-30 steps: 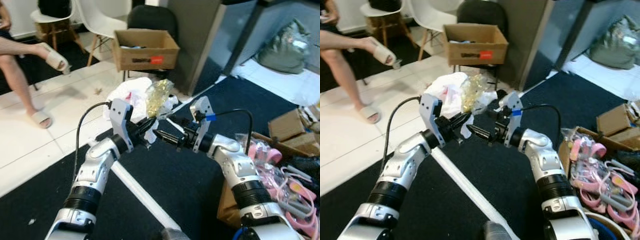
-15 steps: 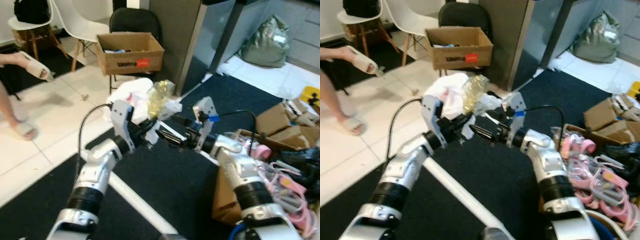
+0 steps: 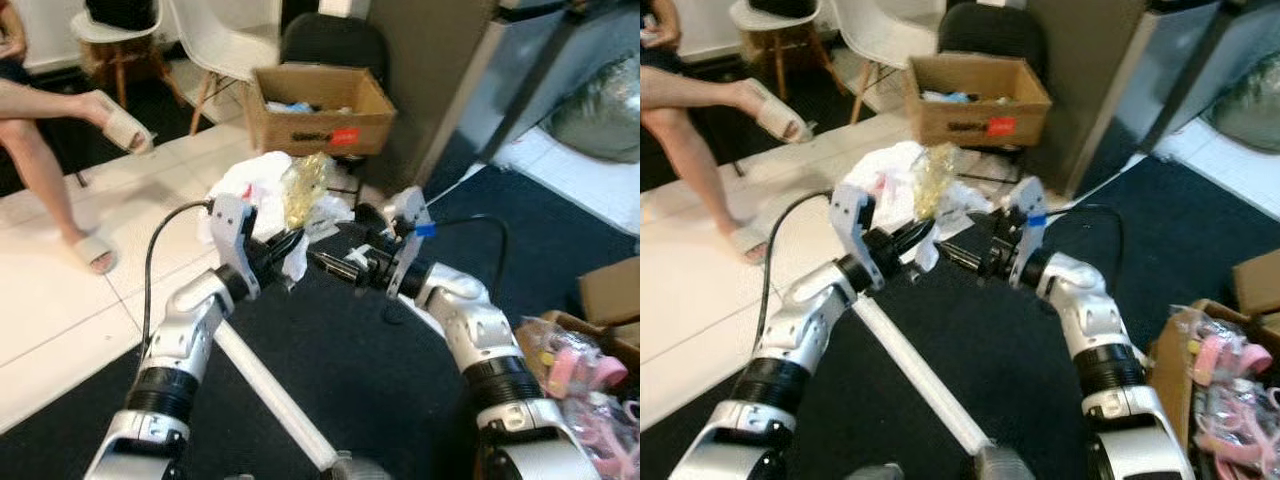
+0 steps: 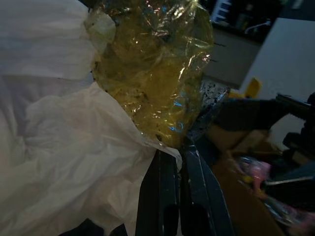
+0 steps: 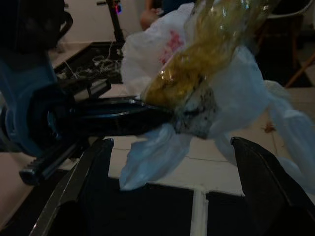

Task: Picking trash to rubbish bin

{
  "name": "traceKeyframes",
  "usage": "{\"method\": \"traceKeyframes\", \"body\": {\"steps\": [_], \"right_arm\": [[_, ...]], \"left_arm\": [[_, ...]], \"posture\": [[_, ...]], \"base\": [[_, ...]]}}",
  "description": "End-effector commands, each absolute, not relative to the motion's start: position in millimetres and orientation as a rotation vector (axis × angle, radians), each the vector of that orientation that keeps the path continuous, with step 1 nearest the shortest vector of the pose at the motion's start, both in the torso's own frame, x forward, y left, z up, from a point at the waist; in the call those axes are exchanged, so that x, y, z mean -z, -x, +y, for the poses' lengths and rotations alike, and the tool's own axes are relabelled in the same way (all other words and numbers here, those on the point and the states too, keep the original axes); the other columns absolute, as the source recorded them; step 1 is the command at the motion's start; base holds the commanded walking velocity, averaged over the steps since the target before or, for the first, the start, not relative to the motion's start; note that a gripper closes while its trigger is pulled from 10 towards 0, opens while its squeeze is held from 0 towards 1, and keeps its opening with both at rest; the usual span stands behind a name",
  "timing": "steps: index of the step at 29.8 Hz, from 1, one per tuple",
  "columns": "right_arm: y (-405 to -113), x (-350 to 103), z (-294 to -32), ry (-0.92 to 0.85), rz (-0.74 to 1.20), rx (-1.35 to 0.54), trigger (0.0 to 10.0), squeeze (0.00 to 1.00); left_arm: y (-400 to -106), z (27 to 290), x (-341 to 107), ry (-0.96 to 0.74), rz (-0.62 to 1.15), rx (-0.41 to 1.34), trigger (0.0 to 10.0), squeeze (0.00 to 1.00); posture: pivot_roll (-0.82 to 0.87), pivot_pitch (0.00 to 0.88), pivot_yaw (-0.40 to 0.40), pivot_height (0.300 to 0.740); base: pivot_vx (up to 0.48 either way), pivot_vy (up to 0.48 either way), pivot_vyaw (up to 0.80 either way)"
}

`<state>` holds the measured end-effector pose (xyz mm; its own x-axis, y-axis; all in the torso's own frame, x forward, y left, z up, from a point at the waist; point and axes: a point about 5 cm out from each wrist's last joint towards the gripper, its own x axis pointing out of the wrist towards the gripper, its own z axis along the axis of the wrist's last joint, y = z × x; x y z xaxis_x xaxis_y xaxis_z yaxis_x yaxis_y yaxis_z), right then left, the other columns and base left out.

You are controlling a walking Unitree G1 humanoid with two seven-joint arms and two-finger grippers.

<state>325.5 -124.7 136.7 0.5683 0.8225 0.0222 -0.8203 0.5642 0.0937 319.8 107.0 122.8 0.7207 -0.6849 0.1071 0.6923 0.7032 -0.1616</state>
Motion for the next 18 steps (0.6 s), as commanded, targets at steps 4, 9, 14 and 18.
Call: {"method": "traceKeyframes", "body": {"steps": [4, 9, 14, 18], "right_arm": [[-325.7, -132.9, -129.9, -0.098, 0.047, -0.955, 10.0, 0.00], [-325.7, -131.7, -129.4, -0.097, 0.061, -0.958, 10.0, 0.00], [-326.0, -132.4, -129.5, -0.093, 0.051, -0.957, 10.0, 0.00], [-326.2, -132.5, -129.9, -0.105, 0.046, -0.951, 10.0, 0.00]], "left_arm": [[-319.9, 102.5, -124.4, 0.196, -0.045, 0.786, 10.0, 0.00], [-319.9, 102.3, -124.3, 0.195, -0.044, 0.787, 10.0, 0.00], [-320.1, 102.0, -124.3, 0.195, -0.043, 0.788, 10.0, 0.00], [-320.2, 101.9, -124.3, 0.194, -0.042, 0.789, 10.0, 0.00]], "posture": [[-0.05, 0.000, -0.060, 0.740], [-0.05, 0.000, -0.059, 0.740], [-0.05, 0.000, -0.060, 0.740], [-0.05, 0.000, -0.060, 0.740]], "base": [[0.480, 0.000, -0.33], [0.480, 0.000, -0.79], [0.480, 0.000, -0.78], [0.480, 0.000, -0.45]]}}
